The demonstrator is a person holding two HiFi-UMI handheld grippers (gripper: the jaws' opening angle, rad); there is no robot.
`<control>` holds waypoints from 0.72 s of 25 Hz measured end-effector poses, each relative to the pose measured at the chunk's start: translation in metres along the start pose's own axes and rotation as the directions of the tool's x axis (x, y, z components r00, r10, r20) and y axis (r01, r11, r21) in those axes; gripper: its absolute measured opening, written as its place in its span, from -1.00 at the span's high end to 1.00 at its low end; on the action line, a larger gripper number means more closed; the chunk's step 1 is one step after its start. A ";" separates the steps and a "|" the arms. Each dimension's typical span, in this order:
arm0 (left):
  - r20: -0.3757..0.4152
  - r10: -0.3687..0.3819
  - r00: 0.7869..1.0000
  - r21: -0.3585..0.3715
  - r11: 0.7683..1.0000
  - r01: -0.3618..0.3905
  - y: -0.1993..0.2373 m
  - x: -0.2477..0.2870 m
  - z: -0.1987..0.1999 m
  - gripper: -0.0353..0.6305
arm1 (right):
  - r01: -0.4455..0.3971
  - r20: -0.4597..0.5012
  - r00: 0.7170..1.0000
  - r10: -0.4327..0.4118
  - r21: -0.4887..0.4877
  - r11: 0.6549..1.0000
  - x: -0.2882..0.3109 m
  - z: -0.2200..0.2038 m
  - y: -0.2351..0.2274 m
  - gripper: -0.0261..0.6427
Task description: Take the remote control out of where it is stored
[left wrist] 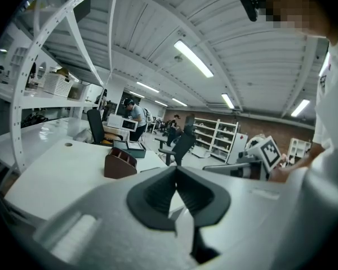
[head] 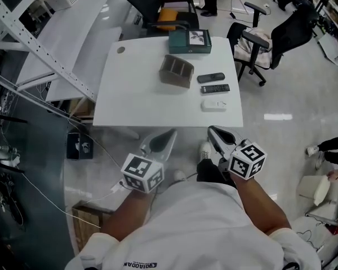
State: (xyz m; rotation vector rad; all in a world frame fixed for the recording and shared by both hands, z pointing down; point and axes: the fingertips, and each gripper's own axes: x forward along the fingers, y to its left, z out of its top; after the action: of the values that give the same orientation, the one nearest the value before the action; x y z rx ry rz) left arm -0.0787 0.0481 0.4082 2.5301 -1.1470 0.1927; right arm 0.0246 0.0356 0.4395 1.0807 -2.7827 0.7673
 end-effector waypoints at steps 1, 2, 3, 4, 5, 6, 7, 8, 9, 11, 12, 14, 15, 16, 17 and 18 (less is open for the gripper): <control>-0.001 -0.005 1.000 0.001 1.000 0.005 -0.003 0.000 -0.001 0.88 | 0.005 0.006 1.000 -0.005 -0.002 1.000 -0.003 0.001 0.001 0.90; -0.002 -0.008 1.000 0.003 1.000 0.008 -0.005 -0.001 -0.001 0.88 | 0.012 0.011 1.000 -0.012 -0.007 1.000 -0.006 0.002 0.002 0.90; -0.003 -0.010 1.000 0.005 1.000 0.010 -0.007 -0.001 -0.002 0.88 | 0.022 0.015 1.000 -0.022 -0.012 1.000 -0.009 0.003 0.003 0.90; -0.005 -0.010 1.000 0.007 1.000 0.010 -0.009 -0.002 -0.002 0.88 | 0.033 0.017 0.999 -0.032 -0.014 0.999 -0.011 0.004 0.003 0.90; -0.007 -0.008 1.000 0.007 1.000 0.008 -0.010 -0.002 -0.002 0.88 | 0.043 0.019 0.999 -0.042 -0.013 0.999 -0.013 0.004 0.002 0.90; -0.009 -0.005 1.000 0.007 1.000 0.005 -0.010 -0.002 -0.002 0.88 | 0.052 0.020 0.998 -0.051 -0.010 0.999 -0.015 0.005 0.002 0.90; -0.011 -0.001 1.000 0.006 1.000 0.001 -0.010 -0.001 -0.002 0.88 | 0.059 0.021 0.998 -0.059 -0.008 0.998 -0.017 0.005 0.001 0.90; -0.012 0.002 1.000 0.005 1.000 -0.002 -0.010 0.000 -0.002 0.88 | 0.064 0.020 0.998 -0.063 -0.007 0.998 -0.018 0.004 0.000 0.90; -0.013 0.004 1.000 0.004 1.000 -0.004 -0.010 0.002 -0.001 0.88 | 0.064 0.018 0.998 -0.064 -0.007 0.998 -0.020 0.003 0.001 0.90; -0.012 -0.001 1.000 0.003 1.000 0.001 -0.013 0.004 0.001 0.88 | 0.061 0.009 0.998 -0.061 -0.013 0.998 -0.024 0.000 0.003 0.90; -0.012 -0.005 1.000 0.004 1.000 0.005 -0.015 0.006 0.001 0.88 | 0.060 0.005 0.998 -0.060 -0.020 0.998 -0.025 -0.002 0.004 0.90; -0.017 -0.011 1.000 0.004 1.000 0.011 -0.017 0.009 0.000 0.88 | 0.061 -0.005 0.998 -0.061 -0.031 0.998 -0.027 -0.008 0.004 0.90; -0.021 -0.013 1.000 0.003 1.000 0.013 -0.018 0.010 -0.002 0.88 | 0.062 -0.010 0.998 -0.062 -0.030 0.998 -0.028 -0.012 0.004 0.90; -0.026 -0.016 1.000 0.003 1.000 0.016 -0.019 0.011 -0.004 0.88 | 0.064 -0.014 0.998 -0.065 -0.027 0.998 -0.029 -0.015 0.003 0.90; -0.031 -0.020 0.999 0.003 1.000 0.020 -0.020 0.012 -0.006 0.88 | 0.067 -0.018 0.998 -0.067 -0.024 0.997 -0.030 -0.018 0.002 0.90; -0.035 -0.025 0.999 0.003 1.000 0.025 -0.022 0.012 -0.008 0.88 | 0.071 -0.021 0.997 -0.071 -0.020 0.997 -0.032 -0.020 0.001 0.90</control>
State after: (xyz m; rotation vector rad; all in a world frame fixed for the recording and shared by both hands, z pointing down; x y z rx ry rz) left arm -0.0542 0.0559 0.4136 2.5327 -1.1021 0.2320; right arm 0.0455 0.0654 0.4492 1.1538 -2.7115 0.7380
